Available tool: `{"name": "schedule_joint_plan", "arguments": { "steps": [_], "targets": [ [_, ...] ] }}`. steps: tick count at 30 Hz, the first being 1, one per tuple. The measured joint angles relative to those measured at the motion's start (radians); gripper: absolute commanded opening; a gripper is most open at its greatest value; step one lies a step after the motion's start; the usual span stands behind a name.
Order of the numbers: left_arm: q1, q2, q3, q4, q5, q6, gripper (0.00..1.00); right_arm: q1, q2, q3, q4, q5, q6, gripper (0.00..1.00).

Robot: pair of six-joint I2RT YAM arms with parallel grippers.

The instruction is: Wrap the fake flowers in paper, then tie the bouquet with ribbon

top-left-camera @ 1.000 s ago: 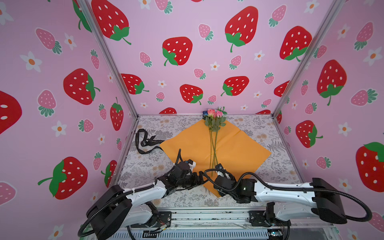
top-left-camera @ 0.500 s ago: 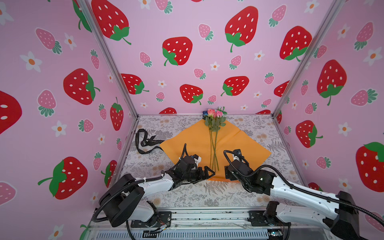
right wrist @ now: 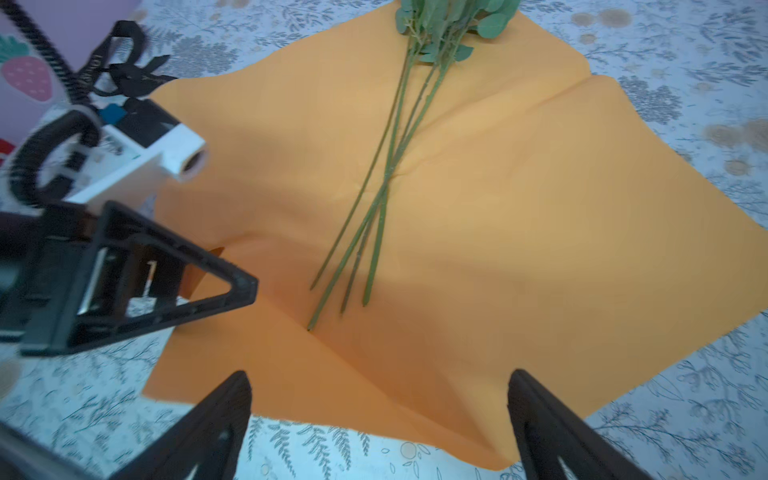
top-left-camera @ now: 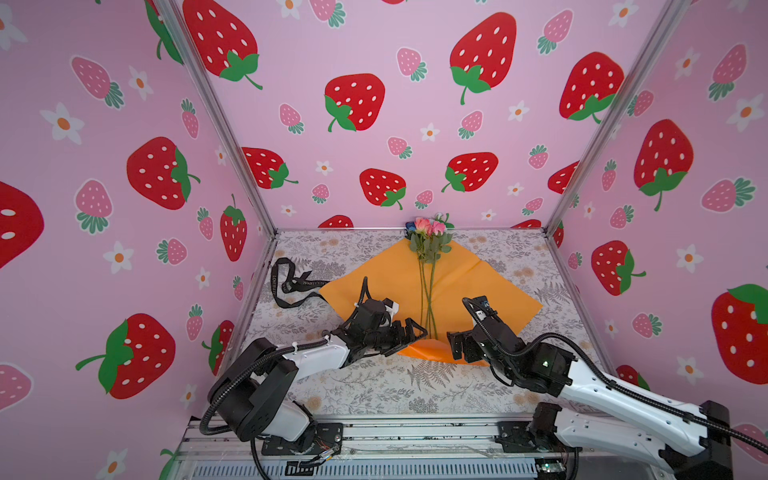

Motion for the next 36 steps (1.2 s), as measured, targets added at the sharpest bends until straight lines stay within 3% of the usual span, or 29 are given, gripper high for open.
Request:
{"name": "schedule_joint_plan", "arguments": {
  "steps": [8, 12, 25, 36],
  "targets": [
    [0.000, 0.016, 0.000, -0.004, 0.019, -0.021, 1.00, 0.000, -0.064, -0.051, 0.065, -0.278, -0.055, 0.62],
    [0.000, 0.015, 0.000, -0.012, 0.018, -0.030, 1.00, 0.000, -0.053, -0.106, 0.072, -0.371, -0.050, 0.55],
    [0.000, 0.003, -0.003, -0.045, 0.003, -0.031, 1.00, -0.039, 0.271, -0.150, 0.245, -0.298, 0.028, 0.44],
    [0.000, -0.140, -0.056, -0.113, -0.132, 0.021, 0.99, -0.156, 0.470, -0.144, 0.392, -0.245, 0.053, 0.42]
  ]
}}
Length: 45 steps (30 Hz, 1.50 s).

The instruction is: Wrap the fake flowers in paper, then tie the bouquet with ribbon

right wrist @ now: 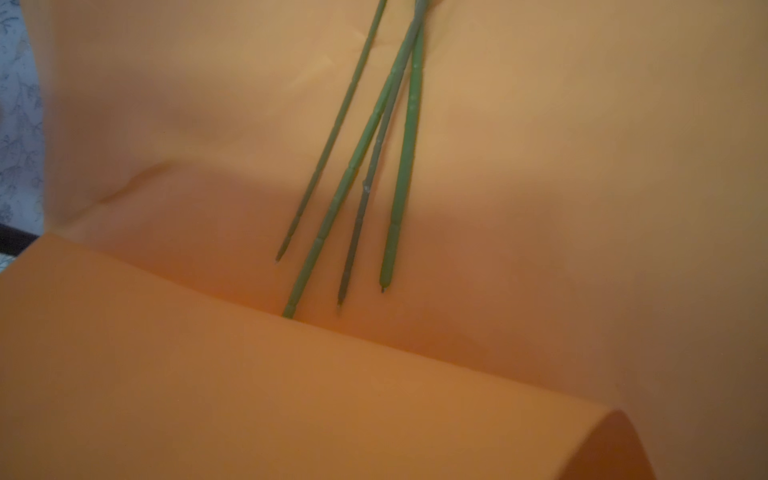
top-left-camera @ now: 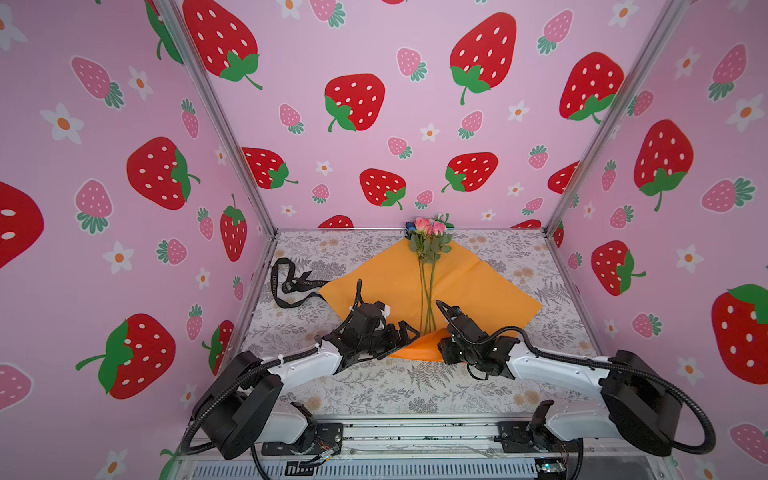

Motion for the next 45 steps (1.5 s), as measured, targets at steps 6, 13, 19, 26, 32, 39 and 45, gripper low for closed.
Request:
{"name": "schedule_joint_plan", "arguments": {
  "steps": [6, 13, 19, 26, 32, 39, 45],
  "targets": [
    [0.000, -0.101, -0.046, -0.041, -0.085, 0.053, 0.95, -0.017, 0.055, 0.008, 0.036, 0.012, 0.010, 0.45],
    [-0.040, -0.126, -0.053, -0.057, -0.113, 0.168, 0.79, -0.020, 0.108, 0.039, 0.049, 0.015, 0.011, 0.44],
    [-0.065, 0.031, -0.007, -0.030, -0.077, 0.216, 0.63, -0.021, 0.116, 0.041, 0.048, -0.003, 0.026, 0.43],
    [-0.065, 0.130, -0.002, -0.008, -0.064, 0.203, 0.53, -0.021, 0.056, 0.005, 0.034, -0.048, 0.051, 0.38],
    [-0.062, 0.130, 0.001, -0.023, -0.076, 0.193, 0.53, -0.020, -0.003, -0.040, 0.014, -0.080, 0.060, 0.34],
    [-0.058, 0.130, 0.001, -0.052, -0.085, 0.169, 0.51, -0.021, -0.017, -0.081, -0.023, -0.066, 0.088, 0.34],
    [-0.052, 0.130, 0.001, -0.066, -0.085, 0.148, 0.50, -0.036, -0.059, -0.101, -0.071, -0.023, 0.115, 0.34]
  ]
}}
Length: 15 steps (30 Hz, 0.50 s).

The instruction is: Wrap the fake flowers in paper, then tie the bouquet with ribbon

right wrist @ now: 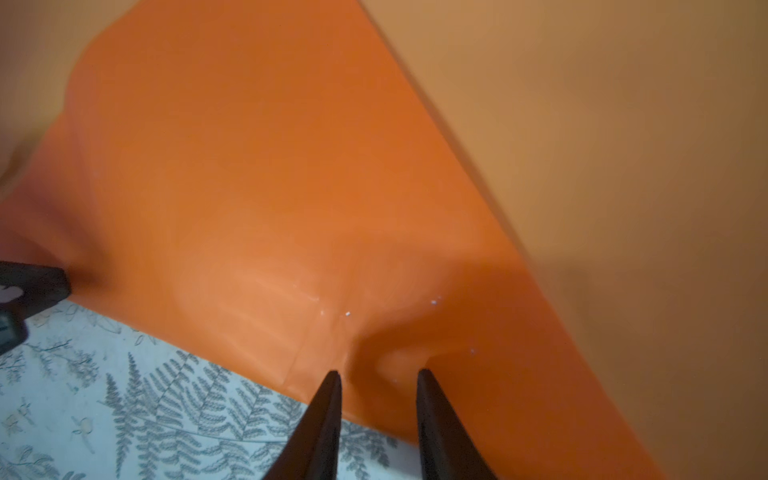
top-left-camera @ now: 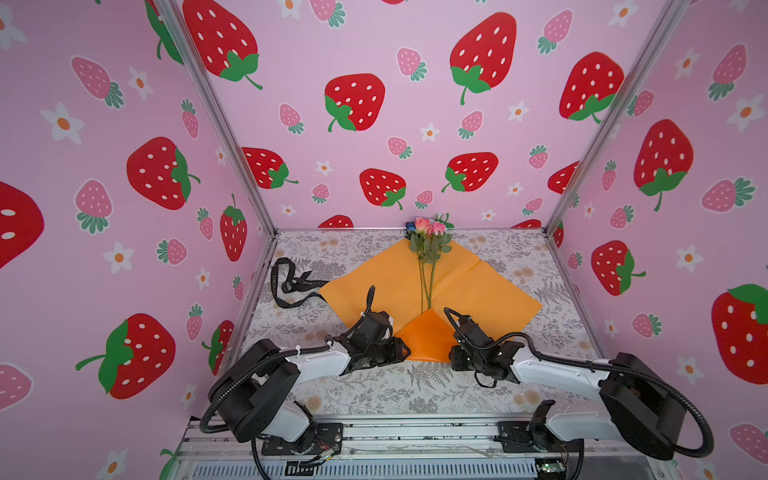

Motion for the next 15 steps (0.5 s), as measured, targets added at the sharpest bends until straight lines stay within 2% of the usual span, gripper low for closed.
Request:
{"name": "schedule_joint_plan", "arguments": {
  "steps": [15],
  "targets": [
    [0.016, -0.023, 0.000, -0.061, -0.007, -0.023, 0.50, -0.088, -0.184, -0.104, -0.099, 0.021, 0.091, 0.33]
  ]
}}
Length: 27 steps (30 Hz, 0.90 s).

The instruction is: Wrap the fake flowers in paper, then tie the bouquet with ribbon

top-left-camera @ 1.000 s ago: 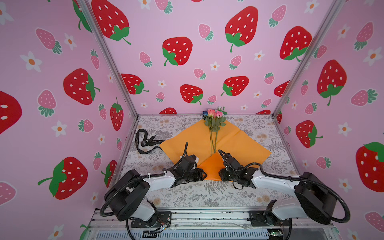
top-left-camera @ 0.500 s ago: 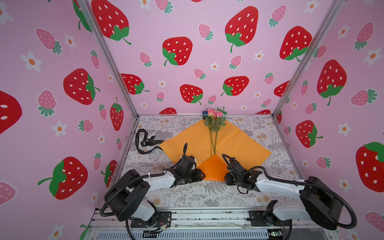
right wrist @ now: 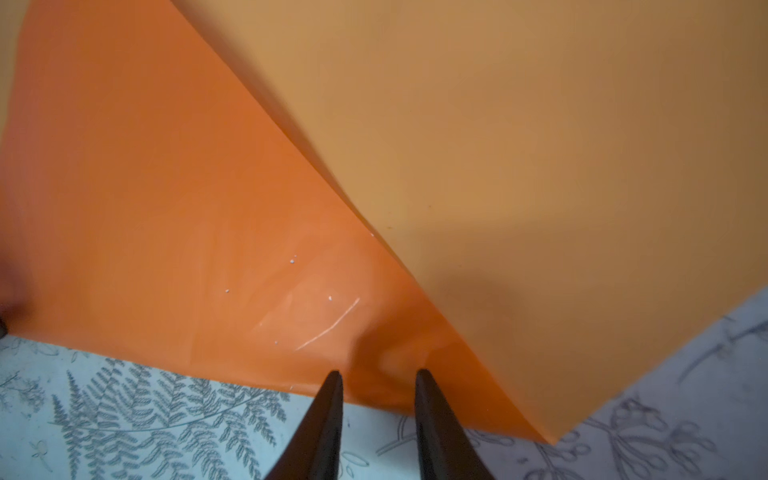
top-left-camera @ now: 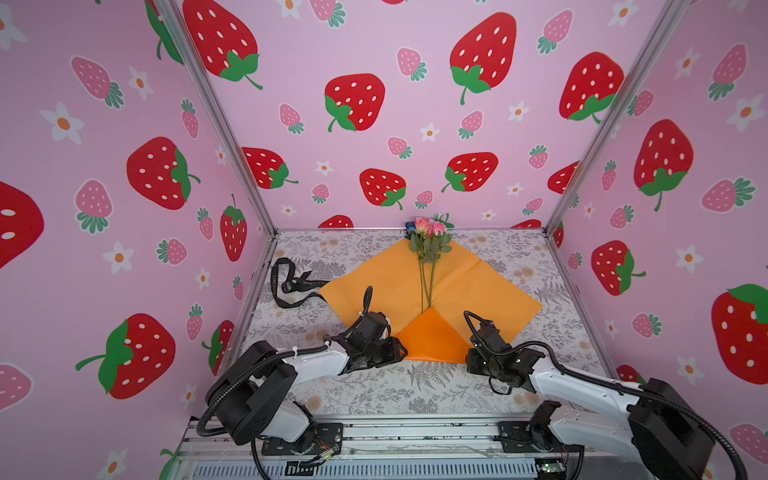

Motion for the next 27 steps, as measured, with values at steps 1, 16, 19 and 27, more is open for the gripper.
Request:
{"name": "schedule_joint_plan", "arguments": {
  "steps": [1, 16, 19, 27],
  "targets": [
    [0.002, -0.004, 0.000, -0.009, -0.002, 0.000, 0.50, -0.007, -0.010, -0.003, -0.009, 0.001, 0.003, 0.33],
    [0.076, -0.124, -0.017, -0.178, -0.095, 0.000, 0.63, -0.073, -0.076, -0.013, -0.099, 0.018, 0.001, 0.45],
    [0.109, -0.184, -0.018, -0.227, -0.122, 0.010, 0.73, -0.075, -0.090, -0.011, -0.129, 0.032, -0.006, 0.51],
    [0.201, -0.383, -0.018, -0.324, -0.190, 0.036, 0.97, -0.076, -0.087, 0.077, -0.177, 0.073, -0.061, 0.61]
  ]
}}
